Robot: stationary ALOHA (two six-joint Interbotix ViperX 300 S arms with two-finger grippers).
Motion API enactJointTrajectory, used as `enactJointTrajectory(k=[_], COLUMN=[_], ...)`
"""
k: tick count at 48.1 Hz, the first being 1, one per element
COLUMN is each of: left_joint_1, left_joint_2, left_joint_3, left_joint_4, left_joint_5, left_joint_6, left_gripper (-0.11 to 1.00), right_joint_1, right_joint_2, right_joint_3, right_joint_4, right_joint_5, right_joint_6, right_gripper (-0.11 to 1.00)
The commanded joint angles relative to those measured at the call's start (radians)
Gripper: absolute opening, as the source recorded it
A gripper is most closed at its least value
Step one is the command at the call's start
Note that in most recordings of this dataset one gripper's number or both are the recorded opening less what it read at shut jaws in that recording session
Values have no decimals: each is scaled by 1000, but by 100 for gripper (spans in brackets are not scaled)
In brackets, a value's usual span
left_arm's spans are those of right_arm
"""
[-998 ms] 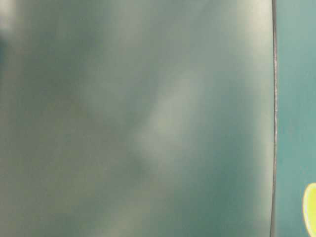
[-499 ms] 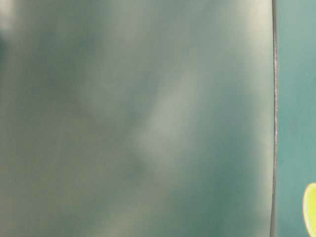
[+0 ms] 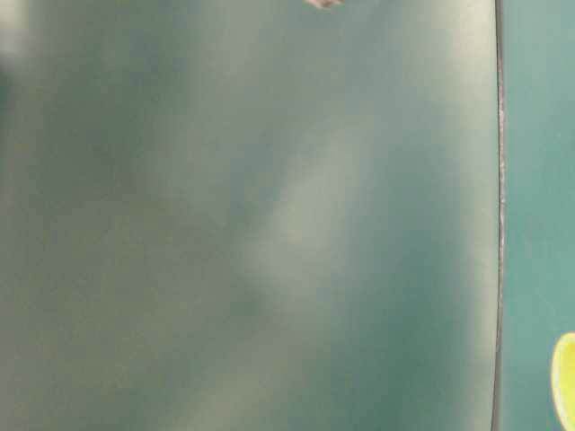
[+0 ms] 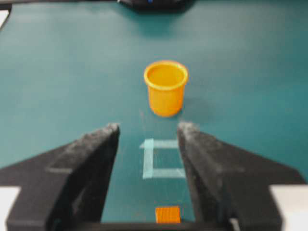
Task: Hold the block with right arm and the cup with left arm, then put the block into the cup.
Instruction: 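Open both grippers and move left toward the orange cup, right toward the orange block, then close left gripper on the cup and right gripper on the block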
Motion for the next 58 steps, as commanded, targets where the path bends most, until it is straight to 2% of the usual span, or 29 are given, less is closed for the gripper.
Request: enactJointTrajectory(k=[1,22,30,45,58], left_joint_1=[9,17,17,17,40], left_joint_2=[40,206,270,393,492], left_joint_3=[-15,-38,-40,-84,-132], left_joint_4=[-2,-6,-8,-8,-8], left_joint_5=[-5,-11,-48,-117,-138], left_joint_6=[-3,-17,-18,-25,-26], left_gripper=[83,83,83,83,83], right_joint_1=[-2,-2,-2,-12,-35], right_joint_2=[28,199,259,373,408], right_joint_3=[-25,-32,-41,-87,-106], right_joint_4=[11,21,25,32,29], right_joint_5=[-17,-60,-66,-5,-2], right_joint_6=[2,2,2,-2,-8], right_gripper=[57,57,57,57,57])
